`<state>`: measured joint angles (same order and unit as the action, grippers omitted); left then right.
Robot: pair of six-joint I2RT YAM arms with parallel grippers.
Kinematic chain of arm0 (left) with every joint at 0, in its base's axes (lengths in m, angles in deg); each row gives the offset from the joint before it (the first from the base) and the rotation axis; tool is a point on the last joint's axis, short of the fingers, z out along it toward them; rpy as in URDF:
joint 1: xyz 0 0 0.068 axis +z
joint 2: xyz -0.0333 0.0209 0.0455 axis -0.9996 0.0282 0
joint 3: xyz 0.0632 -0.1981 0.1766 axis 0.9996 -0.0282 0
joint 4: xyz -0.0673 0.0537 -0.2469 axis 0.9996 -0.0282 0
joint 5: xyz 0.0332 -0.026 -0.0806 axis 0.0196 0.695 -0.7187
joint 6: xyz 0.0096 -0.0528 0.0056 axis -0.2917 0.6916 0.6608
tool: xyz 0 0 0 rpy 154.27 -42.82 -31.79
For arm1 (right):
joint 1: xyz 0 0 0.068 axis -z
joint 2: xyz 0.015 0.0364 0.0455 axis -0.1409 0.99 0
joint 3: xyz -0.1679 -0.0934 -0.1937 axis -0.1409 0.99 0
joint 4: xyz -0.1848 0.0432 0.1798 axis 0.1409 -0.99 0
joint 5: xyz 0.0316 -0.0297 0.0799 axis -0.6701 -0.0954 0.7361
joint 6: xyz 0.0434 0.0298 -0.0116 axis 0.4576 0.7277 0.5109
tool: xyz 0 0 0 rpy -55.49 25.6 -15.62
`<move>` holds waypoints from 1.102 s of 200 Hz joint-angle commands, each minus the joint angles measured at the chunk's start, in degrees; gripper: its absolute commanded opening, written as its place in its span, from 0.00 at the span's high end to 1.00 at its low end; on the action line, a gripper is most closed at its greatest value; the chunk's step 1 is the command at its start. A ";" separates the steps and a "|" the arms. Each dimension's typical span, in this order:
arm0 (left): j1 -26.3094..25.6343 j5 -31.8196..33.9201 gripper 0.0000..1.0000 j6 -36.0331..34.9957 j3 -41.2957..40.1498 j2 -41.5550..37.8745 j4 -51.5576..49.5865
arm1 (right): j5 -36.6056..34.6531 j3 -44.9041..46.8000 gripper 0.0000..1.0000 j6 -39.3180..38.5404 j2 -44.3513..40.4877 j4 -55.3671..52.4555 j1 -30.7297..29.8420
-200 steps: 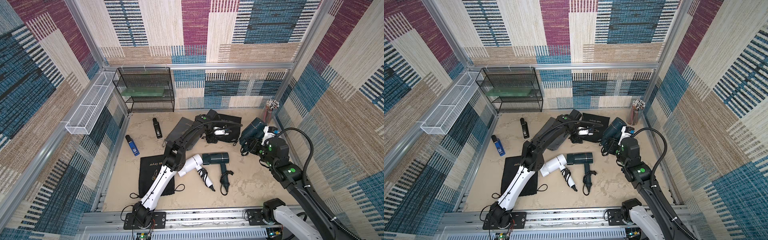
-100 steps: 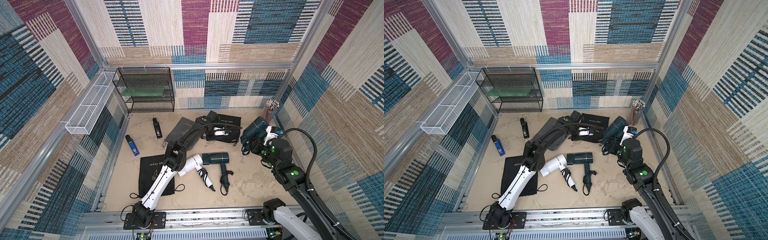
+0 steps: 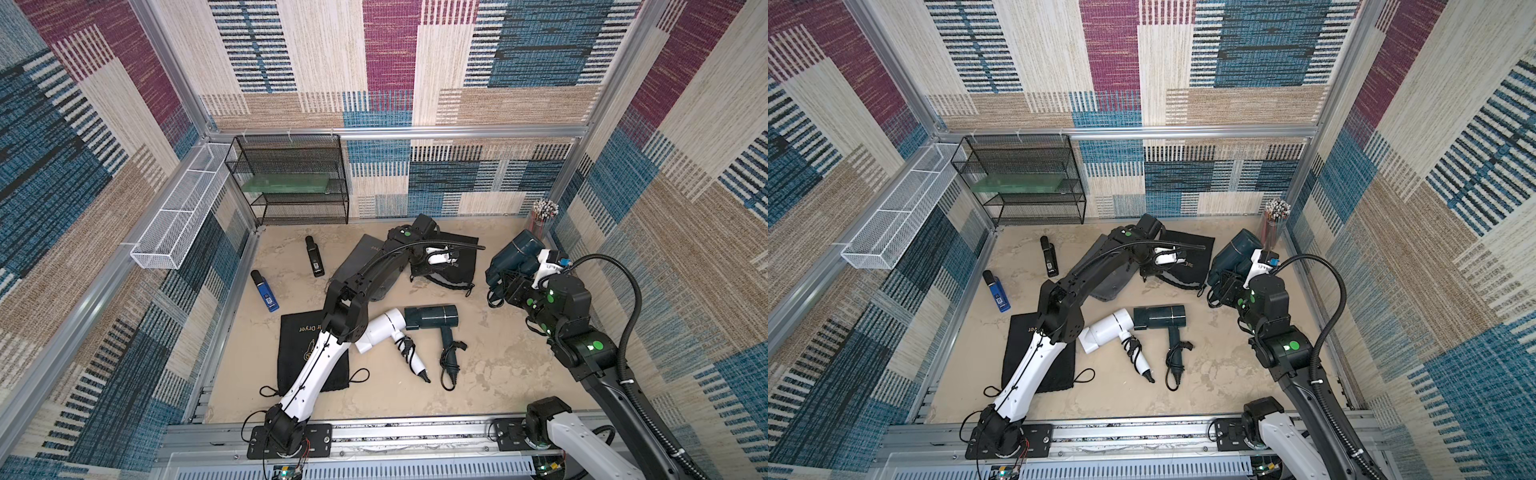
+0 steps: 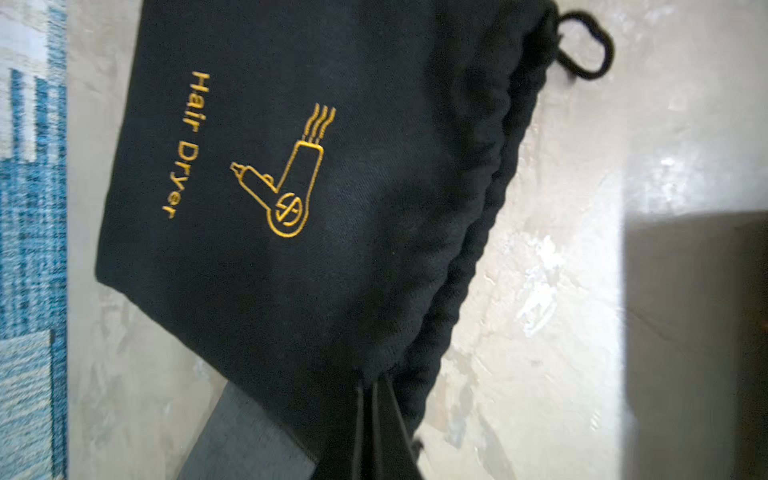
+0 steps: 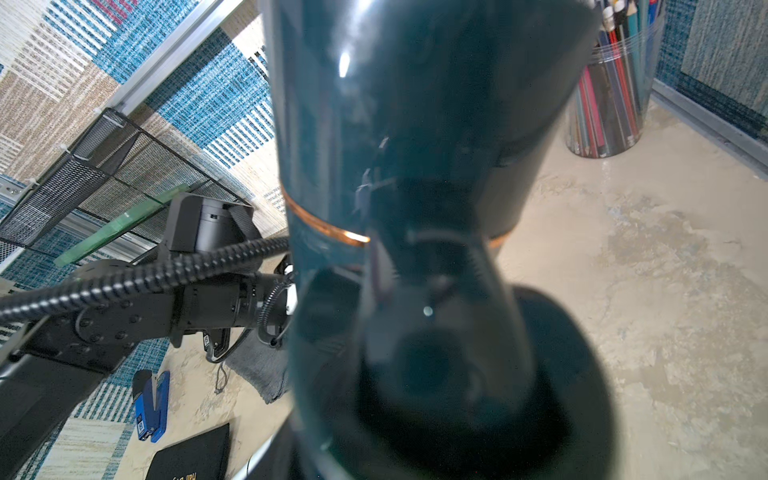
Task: Pack away hair dryers
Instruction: Pick up the drawstring bag from the center of the board.
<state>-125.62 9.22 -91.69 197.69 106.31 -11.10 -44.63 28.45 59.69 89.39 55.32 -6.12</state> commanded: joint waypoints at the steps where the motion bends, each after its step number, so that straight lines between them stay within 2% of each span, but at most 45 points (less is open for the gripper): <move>1: 0.14 -0.07 1.00 8.18 0.73 -3.19 -4.70 | 0.47 -0.72 1.00 -1.29 -0.71 0.07 -0.04; 57: 0.06 -4.47 1.00 23.20 0.94 -9.84 -9.17 | 13.80 -1.29 1.00 -0.90 2.62 -0.19 -1.51; 92: -0.14 -5.55 1.00 28.61 1.76 -11.32 -10.38 | 15.92 -1.88 1.00 -3.20 5.97 1.17 -9.35; 110: -0.21 -5.86 1.00 30.26 2.52 -11.87 -10.78 | 15.15 -2.80 1.00 -2.88 8.92 -0.25 -13.07; 150: -0.38 -6.84 1.00 31.97 2.11 -13.92 -11.37 | 11.87 -3.57 1.00 -2.57 11.75 -1.19 -15.24; 188: -0.46 -8.45 1.00 32.67 1.12 -16.58 -11.49 | 15.28 -4.20 1.00 -4.62 13.47 -0.85 -15.35; 220: -0.65 -8.19 1.00 31.74 2.04 -16.96 -11.44 | 23.31 -6.22 1.00 -6.19 16.01 -2.12 -15.36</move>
<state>-126.03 2.25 -60.04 199.11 89.88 -22.27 -28.22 23.79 55.64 104.19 51.16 -21.44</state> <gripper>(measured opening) 0.066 0.404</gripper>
